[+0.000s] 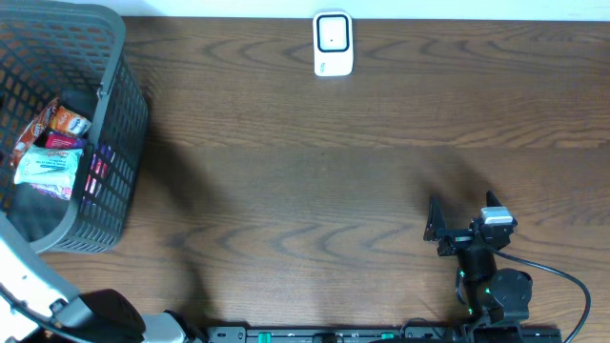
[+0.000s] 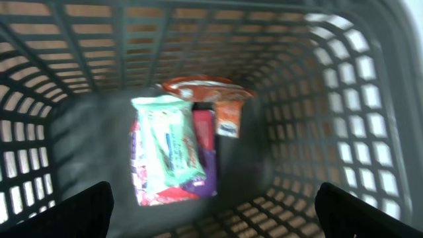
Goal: Scan the item barcode
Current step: 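Grasp the mint-green packet in the basket with the left gripper, then carry the green packet out and drop it on the table centre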
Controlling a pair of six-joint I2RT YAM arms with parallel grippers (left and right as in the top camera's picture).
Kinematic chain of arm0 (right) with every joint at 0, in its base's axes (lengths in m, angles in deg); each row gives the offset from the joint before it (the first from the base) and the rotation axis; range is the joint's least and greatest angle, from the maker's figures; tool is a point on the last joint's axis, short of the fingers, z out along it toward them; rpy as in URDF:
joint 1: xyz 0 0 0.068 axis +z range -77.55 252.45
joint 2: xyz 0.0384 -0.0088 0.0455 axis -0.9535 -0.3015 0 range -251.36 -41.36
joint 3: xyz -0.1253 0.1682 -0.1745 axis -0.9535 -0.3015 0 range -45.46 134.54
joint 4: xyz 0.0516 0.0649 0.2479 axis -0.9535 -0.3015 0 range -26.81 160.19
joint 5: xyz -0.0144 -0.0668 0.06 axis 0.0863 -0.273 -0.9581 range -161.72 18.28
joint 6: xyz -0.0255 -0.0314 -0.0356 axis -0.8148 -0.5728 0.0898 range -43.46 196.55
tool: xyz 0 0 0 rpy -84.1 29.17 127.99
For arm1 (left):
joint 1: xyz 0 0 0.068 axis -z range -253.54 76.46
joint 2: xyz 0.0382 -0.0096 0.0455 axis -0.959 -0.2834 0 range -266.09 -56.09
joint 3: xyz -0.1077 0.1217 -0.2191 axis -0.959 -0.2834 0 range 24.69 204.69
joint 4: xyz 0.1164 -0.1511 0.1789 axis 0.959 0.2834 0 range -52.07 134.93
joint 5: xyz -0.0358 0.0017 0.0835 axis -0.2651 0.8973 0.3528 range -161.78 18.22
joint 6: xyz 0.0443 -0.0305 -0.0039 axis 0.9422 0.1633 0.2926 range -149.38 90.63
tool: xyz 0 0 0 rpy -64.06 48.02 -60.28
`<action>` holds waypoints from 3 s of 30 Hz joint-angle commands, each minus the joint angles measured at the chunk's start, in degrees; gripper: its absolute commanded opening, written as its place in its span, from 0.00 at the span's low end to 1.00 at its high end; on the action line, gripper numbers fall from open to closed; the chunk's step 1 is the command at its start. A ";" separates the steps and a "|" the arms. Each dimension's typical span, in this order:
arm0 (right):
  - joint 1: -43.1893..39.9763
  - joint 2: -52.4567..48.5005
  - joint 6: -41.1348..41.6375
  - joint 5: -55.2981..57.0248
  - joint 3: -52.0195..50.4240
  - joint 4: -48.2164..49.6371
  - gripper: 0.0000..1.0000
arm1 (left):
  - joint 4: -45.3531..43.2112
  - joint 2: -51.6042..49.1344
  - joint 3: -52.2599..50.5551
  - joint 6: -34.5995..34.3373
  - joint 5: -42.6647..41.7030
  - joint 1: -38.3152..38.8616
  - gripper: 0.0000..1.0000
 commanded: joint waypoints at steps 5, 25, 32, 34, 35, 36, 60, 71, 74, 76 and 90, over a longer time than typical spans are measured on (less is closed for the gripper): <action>0.35 0.17 -0.68 0.09 -0.09 -0.24 0.99 | 1.40 -8.39 0.37 4.04 1.57 0.55 0.98; 0.35 0.17 -0.68 0.09 -0.09 -0.24 0.99 | 4.57 -27.39 -0.96 5.95 11.23 8.68 0.84; 0.35 0.17 -0.68 0.09 -0.09 -0.24 0.99 | 4.48 -29.90 -0.96 4.85 15.23 8.72 0.46; 0.35 0.17 -0.68 0.09 -0.09 -0.24 0.99 | 4.52 -29.90 -0.96 4.83 14.97 8.52 0.27; 0.35 0.17 -0.68 0.09 -0.09 -0.24 0.99 | 4.52 -29.90 -0.94 4.83 14.58 8.50 0.19; 0.35 0.17 -0.68 0.09 -0.09 -0.22 0.99 | 4.55 -29.90 -0.94 4.81 14.53 8.46 0.08; 0.35 0.17 -0.68 0.09 -0.09 -0.24 0.99 | 3.06 9.31 3.56 4.68 -14.93 9.92 0.07; 0.35 0.17 -0.68 0.09 -0.09 -0.24 0.99 | 6.36 19.32 1.36 23.08 -26.34 38.77 0.07; 0.35 0.17 -0.68 0.09 -0.09 -0.22 0.99 | 9.86 18.29 -1.29 23.08 -19.30 47.76 0.07; 0.35 0.17 -0.68 0.09 -0.09 -0.22 0.99 | 10.86 17.07 -4.48 23.08 -15.26 53.35 0.08; 0.35 0.17 -0.68 0.09 -0.09 -0.24 0.99 | -0.98 -0.87 -22.62 17.88 -2.54 67.06 0.07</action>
